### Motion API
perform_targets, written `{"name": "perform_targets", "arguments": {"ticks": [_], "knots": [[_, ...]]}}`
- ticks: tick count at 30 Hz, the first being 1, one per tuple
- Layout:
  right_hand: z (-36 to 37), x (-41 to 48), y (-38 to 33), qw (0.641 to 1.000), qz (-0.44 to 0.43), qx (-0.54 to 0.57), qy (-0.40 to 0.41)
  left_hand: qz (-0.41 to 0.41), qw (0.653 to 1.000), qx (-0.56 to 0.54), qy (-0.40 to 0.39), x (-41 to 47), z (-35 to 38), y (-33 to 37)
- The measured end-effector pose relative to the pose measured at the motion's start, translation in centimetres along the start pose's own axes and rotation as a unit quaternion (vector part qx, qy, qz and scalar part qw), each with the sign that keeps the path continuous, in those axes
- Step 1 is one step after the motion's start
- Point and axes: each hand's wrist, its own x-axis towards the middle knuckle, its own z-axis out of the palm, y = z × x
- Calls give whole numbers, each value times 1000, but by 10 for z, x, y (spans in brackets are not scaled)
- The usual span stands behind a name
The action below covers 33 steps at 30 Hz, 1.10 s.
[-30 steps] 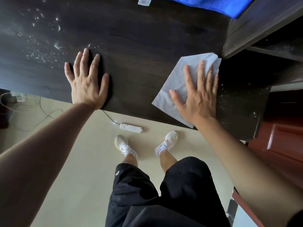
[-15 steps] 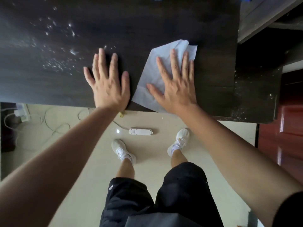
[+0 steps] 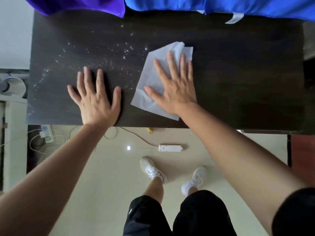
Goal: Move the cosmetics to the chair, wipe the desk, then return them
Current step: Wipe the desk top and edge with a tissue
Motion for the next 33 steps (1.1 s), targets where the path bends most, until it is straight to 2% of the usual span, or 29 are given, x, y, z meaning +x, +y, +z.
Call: {"name": "perform_targets", "arguments": {"ticks": [6,10,12,15,17,20,23,26,28,30,33], "knots": [[-10,31,-8,999,4,-5,-36,13,1000,-2,-17,-1,-5,4],[-5,4,11,994,105,19,5,21,999,2,-29,-1,-7,6],[-8,2,34,991,132,15,0,25,999,-2,-29,-2,-8,6],[-18,25,65,983,182,4,-18,21,1000,-8,-20,-2,-6,5],[-21,51,61,979,202,6,-15,15,1000,-6,-14,-2,-4,4],[-24,84,21,990,139,9,-8,16,1000,-11,-8,-2,-2,3],[-26,87,-29,1000,9,9,-15,8,1000,-23,6,-2,-1,3],[-17,51,-54,989,-142,-9,-31,-3,999,-30,14,-3,-2,2],[-12,22,-36,977,-205,-16,-49,-7,999,-31,10,-3,-2,2],[-12,7,2,977,-204,-18,-57,-10,1000,-24,8,-2,-1,4],[-21,20,58,993,-94,-22,-65,-20,1000,-19,10,-1,0,3]]}}
